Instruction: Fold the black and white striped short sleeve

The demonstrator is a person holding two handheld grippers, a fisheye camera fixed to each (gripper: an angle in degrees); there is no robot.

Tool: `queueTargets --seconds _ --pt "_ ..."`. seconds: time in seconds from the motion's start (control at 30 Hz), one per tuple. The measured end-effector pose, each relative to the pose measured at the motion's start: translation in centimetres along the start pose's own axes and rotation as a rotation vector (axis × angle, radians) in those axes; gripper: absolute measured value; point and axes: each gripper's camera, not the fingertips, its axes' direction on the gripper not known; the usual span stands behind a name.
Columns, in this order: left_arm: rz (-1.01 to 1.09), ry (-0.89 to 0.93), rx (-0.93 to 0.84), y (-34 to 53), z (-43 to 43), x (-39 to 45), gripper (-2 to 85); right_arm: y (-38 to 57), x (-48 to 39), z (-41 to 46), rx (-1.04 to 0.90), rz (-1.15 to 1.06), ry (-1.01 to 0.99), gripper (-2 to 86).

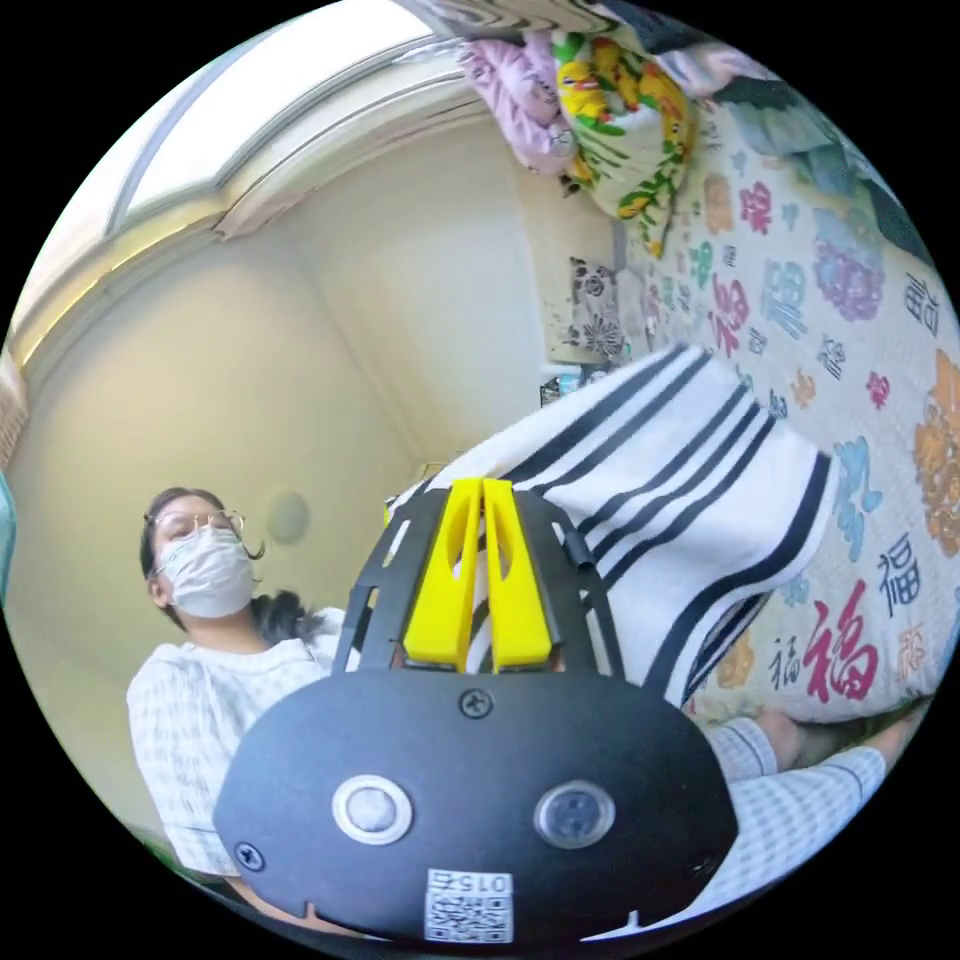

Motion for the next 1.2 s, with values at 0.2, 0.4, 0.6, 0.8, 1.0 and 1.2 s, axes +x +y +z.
queueTargets --seconds 0.2,0.4,0.6,0.8,1.0,1.2 --pt "-0.006 -0.103 0.235 1.9 -14.1 10.8 -0.9 12.5 -9.7 8.0 -0.218 -0.397 0.233 11.3" --pt "0.004 -0.116 0.353 2.3 -21.8 20.4 -0.9 25.0 -13.5 13.1 -0.28 -0.507 0.624 16.0" --pt "0.09 -0.148 0.45 0.2 -25.9 29.7 -0.9 33.3 -12.2 15.1 -0.383 -0.364 0.572 16.3" --pt "0.141 -0.199 0.499 -2.3 -25.8 36.4 -0.7 36.4 -12.3 20.0 -0.353 -0.299 -0.003 2.3" --pt "0.038 -0.522 0.524 -2.9 -26.1 40.0 7.0 38.7 -23.4 23.5 -0.428 -0.661 0.137 -0.1" --pt "0.073 -0.513 0.265 -2.0 -16.4 45.3 17.7 42.0 -28.9 29.2 -0.612 -0.762 0.168 -0.3"
